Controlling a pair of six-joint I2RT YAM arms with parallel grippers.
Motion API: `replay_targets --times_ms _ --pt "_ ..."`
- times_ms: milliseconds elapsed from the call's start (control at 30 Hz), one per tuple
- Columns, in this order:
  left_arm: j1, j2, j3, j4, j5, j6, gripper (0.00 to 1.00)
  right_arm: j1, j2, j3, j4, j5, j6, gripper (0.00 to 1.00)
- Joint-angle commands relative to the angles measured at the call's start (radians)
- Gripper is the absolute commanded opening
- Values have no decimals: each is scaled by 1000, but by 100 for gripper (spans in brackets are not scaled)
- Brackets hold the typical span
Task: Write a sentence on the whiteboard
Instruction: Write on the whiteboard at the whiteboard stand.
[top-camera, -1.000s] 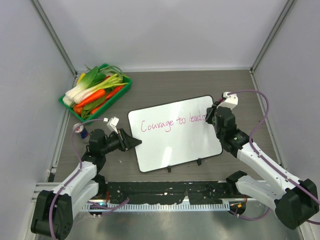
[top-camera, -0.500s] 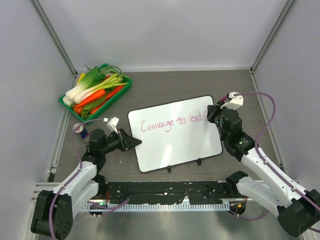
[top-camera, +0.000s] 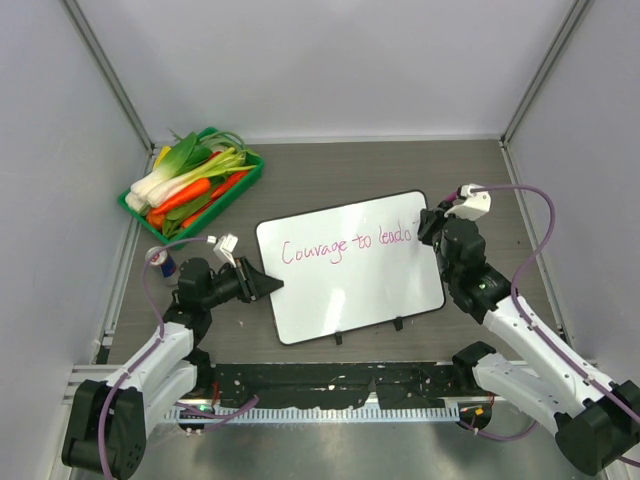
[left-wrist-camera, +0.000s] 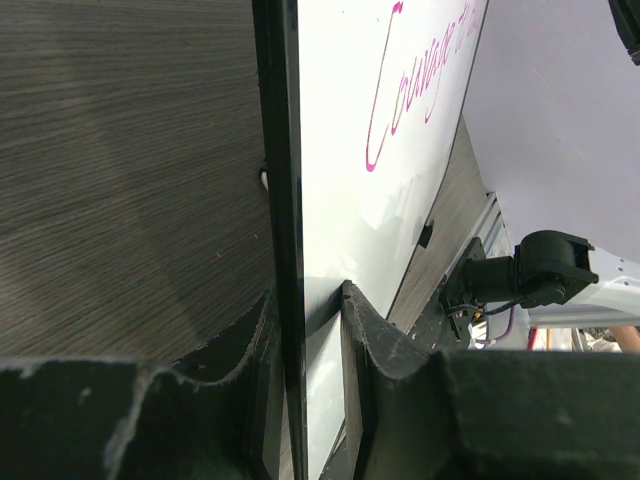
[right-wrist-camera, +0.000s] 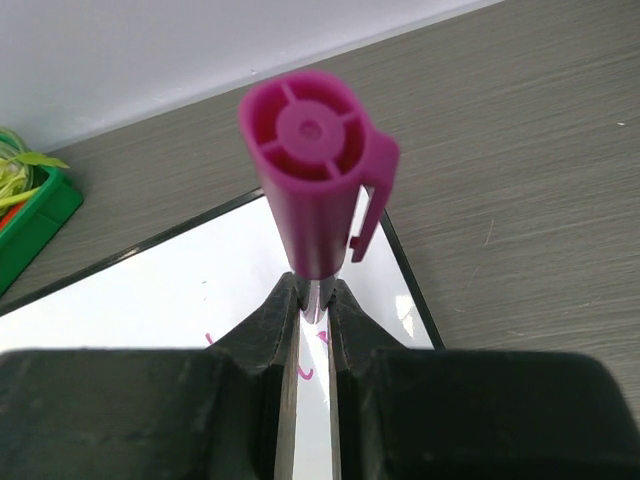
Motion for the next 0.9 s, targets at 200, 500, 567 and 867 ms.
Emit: replay_targets --times_ms 200,500,567,867 --pt "2 4 2 25 -23 39 0 -9 74 22 44 1 8 1" --pt "2 -7 1 17 -24 39 0 -20 99 9 55 10 14 1" --pt "2 -6 1 17 -24 39 0 -21 105 8 56 11 12 2" --pt "2 -9 1 14 -26 39 0 -37 122 -6 64 10 17 1"
